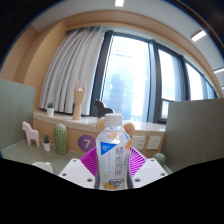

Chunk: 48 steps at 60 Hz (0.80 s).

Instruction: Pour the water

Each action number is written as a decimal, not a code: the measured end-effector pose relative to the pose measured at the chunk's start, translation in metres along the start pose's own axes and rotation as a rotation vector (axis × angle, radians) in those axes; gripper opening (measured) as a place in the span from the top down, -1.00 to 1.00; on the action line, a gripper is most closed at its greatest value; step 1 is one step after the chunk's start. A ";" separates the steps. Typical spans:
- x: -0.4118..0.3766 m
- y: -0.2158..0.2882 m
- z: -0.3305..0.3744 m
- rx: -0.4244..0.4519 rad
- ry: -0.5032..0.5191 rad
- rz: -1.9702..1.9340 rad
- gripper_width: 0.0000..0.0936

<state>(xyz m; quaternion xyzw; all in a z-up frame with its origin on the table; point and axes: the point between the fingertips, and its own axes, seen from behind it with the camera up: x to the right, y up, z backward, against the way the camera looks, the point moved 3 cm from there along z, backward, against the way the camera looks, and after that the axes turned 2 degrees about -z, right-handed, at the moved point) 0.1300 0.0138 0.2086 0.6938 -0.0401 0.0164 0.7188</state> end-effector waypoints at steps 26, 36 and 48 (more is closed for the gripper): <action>-0.005 -0.082 -0.008 -0.100 0.063 -0.154 0.22; -0.004 -0.081 -0.007 -0.099 0.057 -0.157 -0.01; 0.008 -0.086 0.014 -0.162 -0.010 -0.152 -0.72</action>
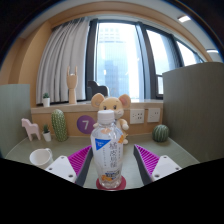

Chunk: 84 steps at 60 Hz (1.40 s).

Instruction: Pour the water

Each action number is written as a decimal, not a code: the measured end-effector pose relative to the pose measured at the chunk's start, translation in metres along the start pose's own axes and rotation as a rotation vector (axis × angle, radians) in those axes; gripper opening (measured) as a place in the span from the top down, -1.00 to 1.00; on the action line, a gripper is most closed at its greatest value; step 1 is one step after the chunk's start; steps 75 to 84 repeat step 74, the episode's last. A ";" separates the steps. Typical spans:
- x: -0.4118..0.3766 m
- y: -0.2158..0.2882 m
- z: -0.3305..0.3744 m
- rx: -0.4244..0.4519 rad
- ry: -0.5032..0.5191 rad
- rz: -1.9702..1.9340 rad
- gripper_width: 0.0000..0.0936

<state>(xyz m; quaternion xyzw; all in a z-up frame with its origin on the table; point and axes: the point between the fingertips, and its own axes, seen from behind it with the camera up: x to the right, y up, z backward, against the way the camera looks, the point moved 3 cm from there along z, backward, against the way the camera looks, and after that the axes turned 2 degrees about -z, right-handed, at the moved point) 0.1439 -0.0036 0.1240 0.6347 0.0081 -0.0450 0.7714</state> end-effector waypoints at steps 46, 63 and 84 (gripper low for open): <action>-0.126 -0.045 0.181 -0.087 0.095 0.018 -0.74; -0.141 -0.014 0.207 -0.036 0.130 0.039 -0.74; -0.146 -0.008 0.214 -0.035 0.133 0.025 -0.75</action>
